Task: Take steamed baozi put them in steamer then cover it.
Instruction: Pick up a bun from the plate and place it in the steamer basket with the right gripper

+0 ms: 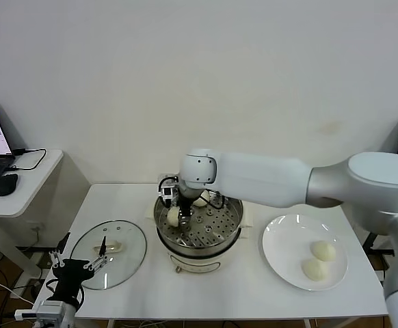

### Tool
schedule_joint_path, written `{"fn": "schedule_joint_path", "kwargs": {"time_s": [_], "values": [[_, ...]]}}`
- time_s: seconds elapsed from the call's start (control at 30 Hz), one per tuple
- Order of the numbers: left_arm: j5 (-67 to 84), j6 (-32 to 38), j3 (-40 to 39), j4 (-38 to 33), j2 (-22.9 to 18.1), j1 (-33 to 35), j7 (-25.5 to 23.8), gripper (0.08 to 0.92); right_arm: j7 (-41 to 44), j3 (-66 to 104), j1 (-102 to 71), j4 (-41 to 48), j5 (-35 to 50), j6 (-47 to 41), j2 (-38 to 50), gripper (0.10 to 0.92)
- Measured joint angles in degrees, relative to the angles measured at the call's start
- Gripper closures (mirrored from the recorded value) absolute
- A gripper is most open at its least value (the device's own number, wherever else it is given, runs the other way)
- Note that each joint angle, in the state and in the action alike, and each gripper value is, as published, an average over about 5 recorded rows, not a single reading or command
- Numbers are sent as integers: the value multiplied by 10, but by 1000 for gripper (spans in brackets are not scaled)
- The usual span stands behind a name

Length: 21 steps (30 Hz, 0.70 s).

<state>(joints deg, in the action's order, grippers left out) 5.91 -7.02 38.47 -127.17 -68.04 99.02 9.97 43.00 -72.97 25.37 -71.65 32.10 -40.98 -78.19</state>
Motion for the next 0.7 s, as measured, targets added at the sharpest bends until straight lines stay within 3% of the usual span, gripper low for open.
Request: {"fn": "schedule_joint_path", "kwargs": {"time_s": [0.4, 0.7], "values": [[0, 0, -1, 1, 2, -1, 0, 177, -3, 9, -12, 31, -4, -5, -12, 411], [0, 0, 0, 2, 3, 0, -1, 177, 19, 13, 18, 2, 8, -5, 16, 213]]}}
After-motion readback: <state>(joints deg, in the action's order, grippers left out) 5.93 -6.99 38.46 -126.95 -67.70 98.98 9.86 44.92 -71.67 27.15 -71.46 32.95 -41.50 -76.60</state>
